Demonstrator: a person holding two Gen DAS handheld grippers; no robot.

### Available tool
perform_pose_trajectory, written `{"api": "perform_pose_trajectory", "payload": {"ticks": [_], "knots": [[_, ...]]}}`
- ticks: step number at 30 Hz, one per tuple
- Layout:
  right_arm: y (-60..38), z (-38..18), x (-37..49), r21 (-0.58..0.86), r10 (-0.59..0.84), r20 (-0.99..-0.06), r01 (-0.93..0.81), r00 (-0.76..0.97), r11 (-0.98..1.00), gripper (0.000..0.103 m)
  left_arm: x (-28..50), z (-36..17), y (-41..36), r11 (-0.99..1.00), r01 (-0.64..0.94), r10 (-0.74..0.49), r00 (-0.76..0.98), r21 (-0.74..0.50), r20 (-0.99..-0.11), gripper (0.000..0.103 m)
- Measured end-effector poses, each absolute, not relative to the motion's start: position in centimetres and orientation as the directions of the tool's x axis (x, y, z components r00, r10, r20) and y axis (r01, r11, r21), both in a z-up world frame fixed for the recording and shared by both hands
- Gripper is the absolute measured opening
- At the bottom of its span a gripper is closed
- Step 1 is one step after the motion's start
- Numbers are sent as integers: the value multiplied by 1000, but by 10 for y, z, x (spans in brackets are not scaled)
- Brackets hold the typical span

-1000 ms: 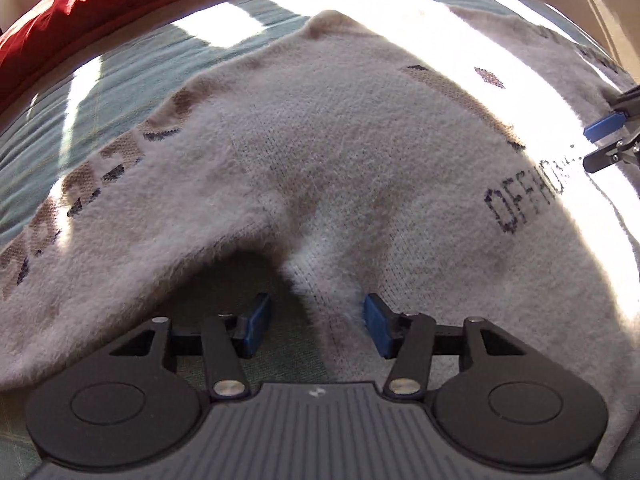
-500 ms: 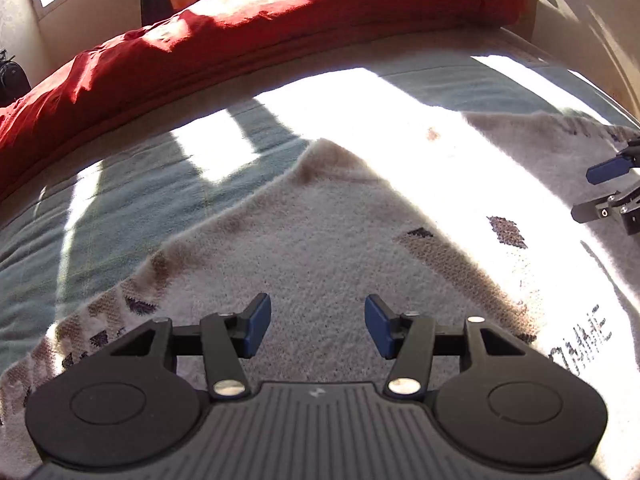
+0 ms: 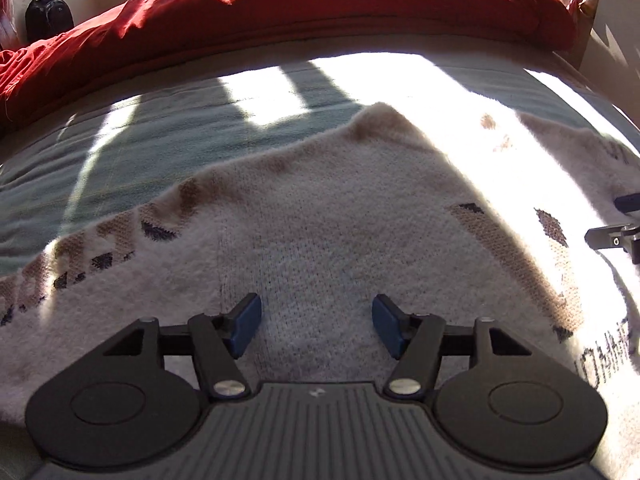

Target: Fold clothes

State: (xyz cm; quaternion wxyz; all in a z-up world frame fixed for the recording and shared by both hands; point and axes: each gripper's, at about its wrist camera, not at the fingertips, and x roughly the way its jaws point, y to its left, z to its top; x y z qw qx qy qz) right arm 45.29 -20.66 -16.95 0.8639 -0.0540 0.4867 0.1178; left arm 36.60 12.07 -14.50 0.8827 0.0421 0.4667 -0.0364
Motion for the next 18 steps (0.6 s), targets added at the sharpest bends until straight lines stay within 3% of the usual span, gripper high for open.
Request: {"api": "perform_pose_trajectory", "payload": {"ticks": [8, 12, 18], "knots": [[-206, -161, 386, 27, 243, -857, -432, 454, 902, 103, 298, -143, 118, 980, 197, -91, 512, 14, -854, 63], [-208, -163, 341, -2, 257, -880, -542, 400, 840, 103, 274, -140, 117, 966, 258, -118, 454, 4, -883, 69], [-218, -159, 305, 2, 245, -910, -589, 334, 808, 103, 239, -136, 120, 944, 329, -162, 369, -34, -915, 71]]}}
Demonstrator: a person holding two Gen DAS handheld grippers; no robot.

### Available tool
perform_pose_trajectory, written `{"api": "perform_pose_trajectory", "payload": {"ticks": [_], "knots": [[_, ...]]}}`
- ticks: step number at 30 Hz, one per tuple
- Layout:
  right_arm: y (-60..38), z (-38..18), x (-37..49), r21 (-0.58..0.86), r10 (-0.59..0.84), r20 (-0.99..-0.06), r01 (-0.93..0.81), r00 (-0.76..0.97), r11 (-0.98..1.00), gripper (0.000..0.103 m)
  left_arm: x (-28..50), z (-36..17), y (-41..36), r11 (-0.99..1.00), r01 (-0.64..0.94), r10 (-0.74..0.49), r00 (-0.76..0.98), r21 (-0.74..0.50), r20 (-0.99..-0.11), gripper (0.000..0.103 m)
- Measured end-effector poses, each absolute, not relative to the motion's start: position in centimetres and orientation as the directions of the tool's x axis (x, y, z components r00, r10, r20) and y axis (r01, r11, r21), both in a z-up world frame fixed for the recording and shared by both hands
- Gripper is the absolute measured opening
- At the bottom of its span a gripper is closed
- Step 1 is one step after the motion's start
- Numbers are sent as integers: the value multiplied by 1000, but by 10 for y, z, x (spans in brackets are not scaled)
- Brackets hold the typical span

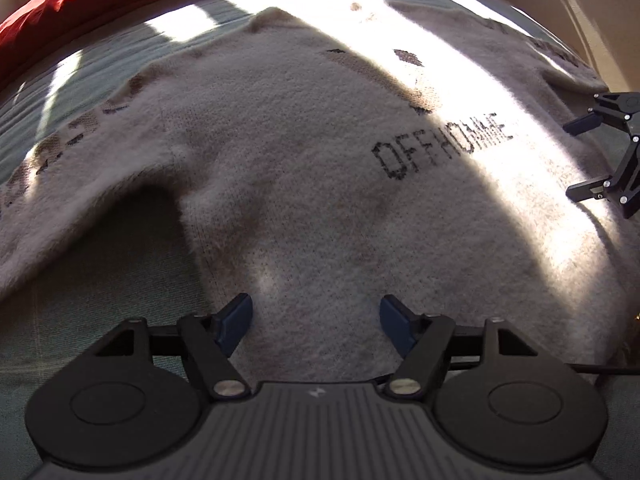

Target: Fold clothes

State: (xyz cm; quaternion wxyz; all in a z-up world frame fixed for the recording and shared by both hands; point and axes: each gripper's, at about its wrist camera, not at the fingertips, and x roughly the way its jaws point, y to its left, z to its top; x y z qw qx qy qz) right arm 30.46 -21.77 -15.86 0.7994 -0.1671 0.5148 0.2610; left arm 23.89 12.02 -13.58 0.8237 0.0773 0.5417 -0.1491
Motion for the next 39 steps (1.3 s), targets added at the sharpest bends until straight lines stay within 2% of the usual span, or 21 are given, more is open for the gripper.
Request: {"api": "perform_pose_trajectory", "payload": {"ticks": [10, 14, 21, 25, 28, 33, 35, 39], "knots": [[-218, -153, 287, -21, 183, -948, -623, 261, 782, 103, 224, -118, 128, 939, 341, -157, 286, -53, -945, 73], [-203, -138, 294, 11, 253, -927, -657, 275, 754, 103, 235, -103, 112, 914, 404, -198, 350, -43, -916, 73], [-170, -148, 293, 24, 344, -906, -781, 247, 625, 103, 233, -136, 86, 826, 563, -236, 328, -12, -915, 73], [-180, -160, 268, -23, 340, -907, -835, 249, 550, 103, 214, -138, 99, 803, 596, -253, 331, -6, -909, 76], [-200, -159, 255, -13, 327, -918, -839, 226, 543, 103, 200, -136, 115, 810, 586, -238, 295, -22, -925, 77], [-220, -154, 237, -33, 258, -949, -873, 180, 487, 103, 187, -125, 113, 754, 656, -194, 256, 23, -947, 77], [-217, -147, 234, -36, 273, -946, -893, 175, 449, 103, 188, -118, 104, 721, 693, -237, 277, 23, -931, 77], [-183, -138, 229, -42, 404, -900, -955, 163, 294, 103, 191, -118, 67, 602, 798, -344, 271, 10, -899, 77]]}}
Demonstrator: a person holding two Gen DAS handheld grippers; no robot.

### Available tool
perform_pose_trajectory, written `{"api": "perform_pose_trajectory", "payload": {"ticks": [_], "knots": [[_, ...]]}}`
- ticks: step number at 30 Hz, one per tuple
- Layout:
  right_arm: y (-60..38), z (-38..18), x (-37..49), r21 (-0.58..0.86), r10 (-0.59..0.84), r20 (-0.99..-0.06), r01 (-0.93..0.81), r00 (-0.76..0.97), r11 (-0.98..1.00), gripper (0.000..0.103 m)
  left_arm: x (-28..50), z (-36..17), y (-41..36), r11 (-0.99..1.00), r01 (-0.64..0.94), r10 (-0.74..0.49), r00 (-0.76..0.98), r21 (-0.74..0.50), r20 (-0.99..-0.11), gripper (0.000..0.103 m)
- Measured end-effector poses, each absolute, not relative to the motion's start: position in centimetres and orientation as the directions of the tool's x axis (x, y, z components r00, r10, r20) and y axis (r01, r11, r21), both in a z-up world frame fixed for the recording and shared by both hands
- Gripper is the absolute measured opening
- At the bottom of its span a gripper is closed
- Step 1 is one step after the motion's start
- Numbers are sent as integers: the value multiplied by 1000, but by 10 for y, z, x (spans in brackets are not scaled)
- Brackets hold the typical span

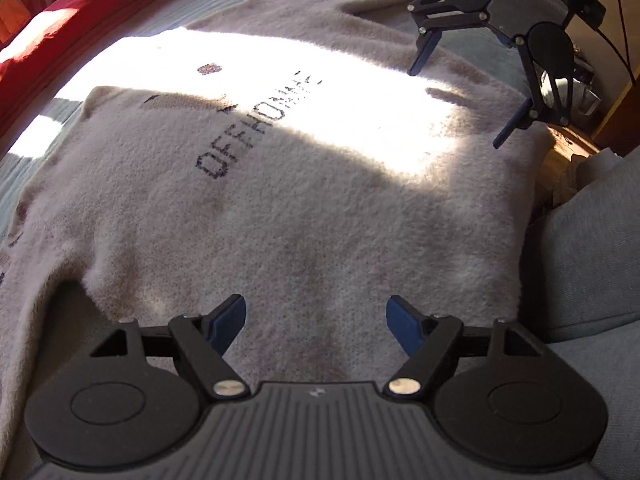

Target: Fold clothes

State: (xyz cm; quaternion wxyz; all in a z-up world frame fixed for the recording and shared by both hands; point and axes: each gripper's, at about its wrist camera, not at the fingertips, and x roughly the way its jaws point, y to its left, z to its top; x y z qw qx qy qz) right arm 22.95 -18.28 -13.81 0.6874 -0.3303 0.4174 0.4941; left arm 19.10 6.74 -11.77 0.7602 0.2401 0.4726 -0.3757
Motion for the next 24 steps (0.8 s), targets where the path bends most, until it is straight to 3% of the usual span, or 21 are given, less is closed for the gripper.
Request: {"api": "perform_pose_trajectory", "payload": {"ticks": [5, 8, 15, 24], "knots": [[-132, -146, 222, -47, 528, -845, -996, 83, 82, 103, 180, -136, 39, 447, 894, -409, 218, 14, -886, 77], [-130, -161, 219, -51, 492, -869, -998, 56, 23, 103, 168, -141, 55, 418, 908, -398, 216, 33, -892, 78], [-200, -163, 221, -24, 419, -906, -995, 65, 101, 103, 152, -139, 108, 459, 888, -302, 175, 18, -937, 84], [-233, -156, 219, -35, 275, -960, -996, 57, 84, 103, 158, -128, 116, 412, 911, -233, 124, 17, -965, 83]]}}
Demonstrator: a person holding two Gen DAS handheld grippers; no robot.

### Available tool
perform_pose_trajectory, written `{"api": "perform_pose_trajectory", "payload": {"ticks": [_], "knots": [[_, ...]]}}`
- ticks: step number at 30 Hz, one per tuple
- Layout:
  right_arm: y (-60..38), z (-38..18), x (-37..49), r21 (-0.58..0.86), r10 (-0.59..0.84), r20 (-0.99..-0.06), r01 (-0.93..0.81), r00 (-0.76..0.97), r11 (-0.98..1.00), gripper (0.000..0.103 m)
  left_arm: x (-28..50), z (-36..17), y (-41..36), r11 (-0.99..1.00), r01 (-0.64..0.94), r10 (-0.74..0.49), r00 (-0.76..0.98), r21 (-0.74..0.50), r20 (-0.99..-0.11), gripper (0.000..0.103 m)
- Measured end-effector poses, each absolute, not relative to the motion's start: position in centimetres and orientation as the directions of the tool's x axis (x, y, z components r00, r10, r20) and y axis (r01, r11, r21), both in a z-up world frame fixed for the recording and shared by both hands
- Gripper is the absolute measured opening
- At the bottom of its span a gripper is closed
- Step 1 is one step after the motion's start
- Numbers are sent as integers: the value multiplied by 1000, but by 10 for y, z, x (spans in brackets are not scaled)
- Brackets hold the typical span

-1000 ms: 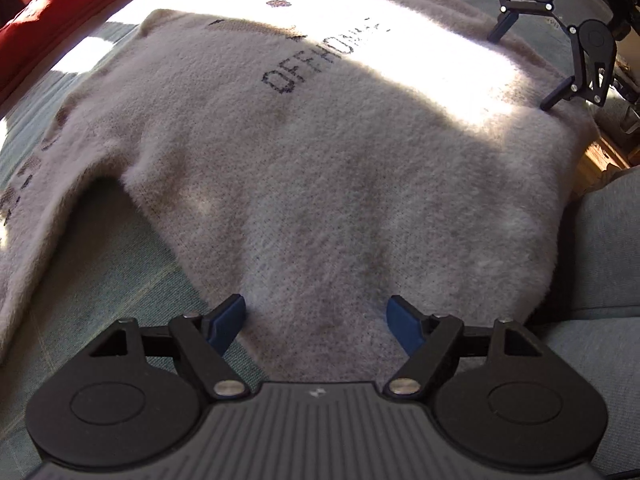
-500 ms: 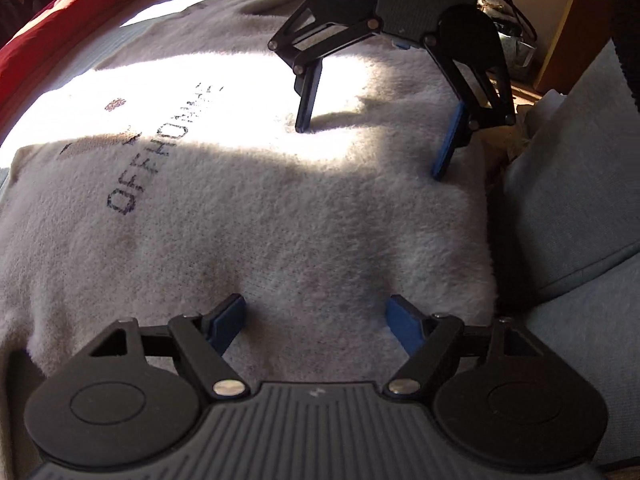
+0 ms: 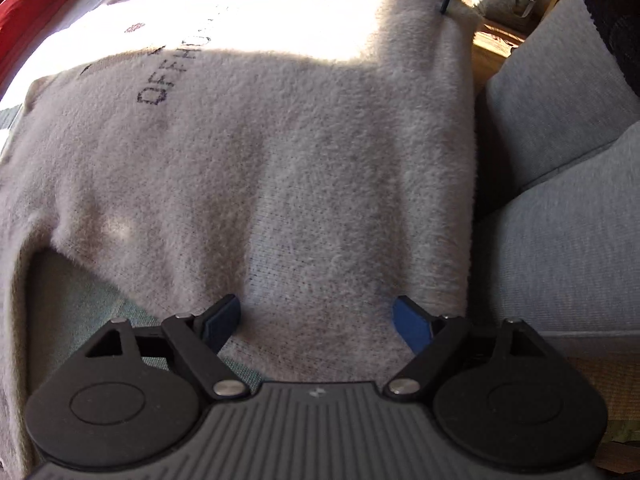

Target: Fold clothes

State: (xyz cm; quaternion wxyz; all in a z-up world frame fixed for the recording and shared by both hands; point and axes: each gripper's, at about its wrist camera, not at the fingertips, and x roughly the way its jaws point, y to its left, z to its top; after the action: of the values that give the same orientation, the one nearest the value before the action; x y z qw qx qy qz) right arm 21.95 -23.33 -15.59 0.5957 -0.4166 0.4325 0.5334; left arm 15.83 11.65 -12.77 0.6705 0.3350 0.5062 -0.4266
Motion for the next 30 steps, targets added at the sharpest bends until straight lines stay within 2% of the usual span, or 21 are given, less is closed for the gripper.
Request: {"api": "perform_pose_trajectory", "payload": {"ticks": [2, 6, 12, 17, 21, 26, 30], "knots": [[-234, -151, 223, -50, 267, -961, -994, 75, 102, 103, 167, -116, 116, 441, 897, -253, 160, 33, -954, 83], [-219, -140, 240, -74, 342, -931, -983, 128, 166, 103, 193, -100, 103, 490, 869, -299, 241, 68, -923, 83], [-180, -146, 273, -125, 422, -886, -976, 190, 177, 103, 233, -113, 78, 465, 877, -341, 300, 117, -891, 83], [-184, -162, 302, -9, 398, -909, -962, 121, 273, 103, 243, -137, 84, 470, 880, -303, 236, 71, -923, 84], [-205, -165, 299, 11, 371, -920, -942, 122, 336, 103, 240, -139, 109, 557, 830, -277, 204, 15, -939, 89], [-231, -165, 289, 20, 352, -926, -918, 133, 397, 103, 227, -132, 125, 568, 822, -220, 196, 38, -956, 89], [-220, -158, 293, 7, 271, -957, -922, 106, 386, 103, 232, -119, 128, 608, 793, -206, 203, 38, -957, 89]]}}
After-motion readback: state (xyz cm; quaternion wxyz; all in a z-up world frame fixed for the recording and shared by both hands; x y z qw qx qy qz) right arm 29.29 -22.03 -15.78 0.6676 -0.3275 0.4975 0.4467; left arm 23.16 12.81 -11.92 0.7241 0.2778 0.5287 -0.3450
